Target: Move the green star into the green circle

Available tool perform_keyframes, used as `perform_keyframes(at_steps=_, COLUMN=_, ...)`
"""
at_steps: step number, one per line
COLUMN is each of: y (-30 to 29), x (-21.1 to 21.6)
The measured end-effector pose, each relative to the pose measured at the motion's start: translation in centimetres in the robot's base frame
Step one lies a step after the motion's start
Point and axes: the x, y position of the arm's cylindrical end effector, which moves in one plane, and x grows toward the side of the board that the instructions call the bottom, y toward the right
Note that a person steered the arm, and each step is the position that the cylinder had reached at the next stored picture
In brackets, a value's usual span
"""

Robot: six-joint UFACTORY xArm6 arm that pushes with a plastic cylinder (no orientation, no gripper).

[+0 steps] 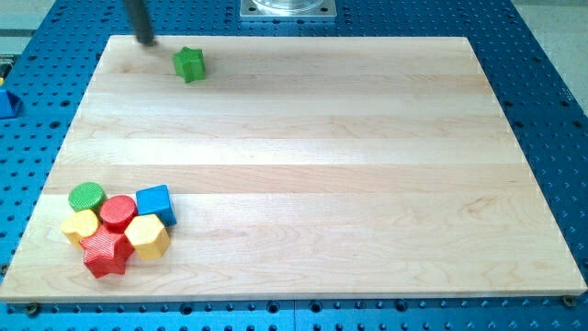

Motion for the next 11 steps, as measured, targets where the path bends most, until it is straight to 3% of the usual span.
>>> perform_keyframes(at_steps=1, y=6.4, x=3.5)
perform_keyframes(at_steps=2, y=-2.1, x=12.3)
perform_keyframes(at_steps=3, y=-2.2, x=15.5)
perform_keyframes(at_steps=4, y=-1.8, x=15.9)
perform_keyframes(at_steps=5, y=-0.7, x=23.5)
perform_keyframes(at_steps=6, y=-0.5, x=26.2)
perform_keyframes(at_steps=7, y=-0.8, x=21.3)
perform_keyframes(at_steps=9, y=-4.3, x=20.1)
perform_keyframes(at_steps=11, y=-4.8, x=27.3)
